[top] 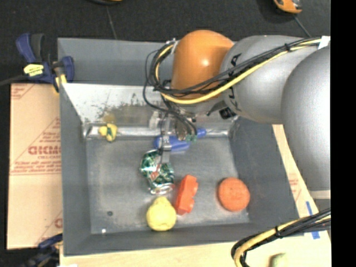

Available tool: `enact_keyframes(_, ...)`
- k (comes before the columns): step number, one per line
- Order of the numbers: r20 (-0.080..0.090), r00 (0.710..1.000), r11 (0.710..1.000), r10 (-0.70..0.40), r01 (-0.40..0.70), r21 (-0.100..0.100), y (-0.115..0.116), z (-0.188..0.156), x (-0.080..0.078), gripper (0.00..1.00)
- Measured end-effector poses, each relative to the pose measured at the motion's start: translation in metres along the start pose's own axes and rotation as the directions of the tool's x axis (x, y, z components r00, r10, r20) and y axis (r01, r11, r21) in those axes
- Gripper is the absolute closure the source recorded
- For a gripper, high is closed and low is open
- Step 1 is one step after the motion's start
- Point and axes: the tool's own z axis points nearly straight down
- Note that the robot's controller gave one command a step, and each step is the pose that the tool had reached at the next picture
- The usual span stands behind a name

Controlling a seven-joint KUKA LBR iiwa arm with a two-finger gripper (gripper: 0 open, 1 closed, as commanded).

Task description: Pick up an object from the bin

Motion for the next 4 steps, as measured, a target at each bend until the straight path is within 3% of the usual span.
enact_keyframes(1,0.009,1.0,1.0,0.002,-0.002,-0.001,0.0,-0.005,-0.002,0.0)
enact_keyframes(2,0.01,0.928,0.928,-0.372,0.372,0.004,0.006,0.039,-0.008,0.0)
enact_keyframes(3,0.003,0.836,0.836,-0.549,0.549,0.004,0.007,0.071,-0.009,0.0)
enact_keyframes(4,0.006,0.588,0.588,-0.809,0.809,0.008,0.027,0.066,0.003,0.0)
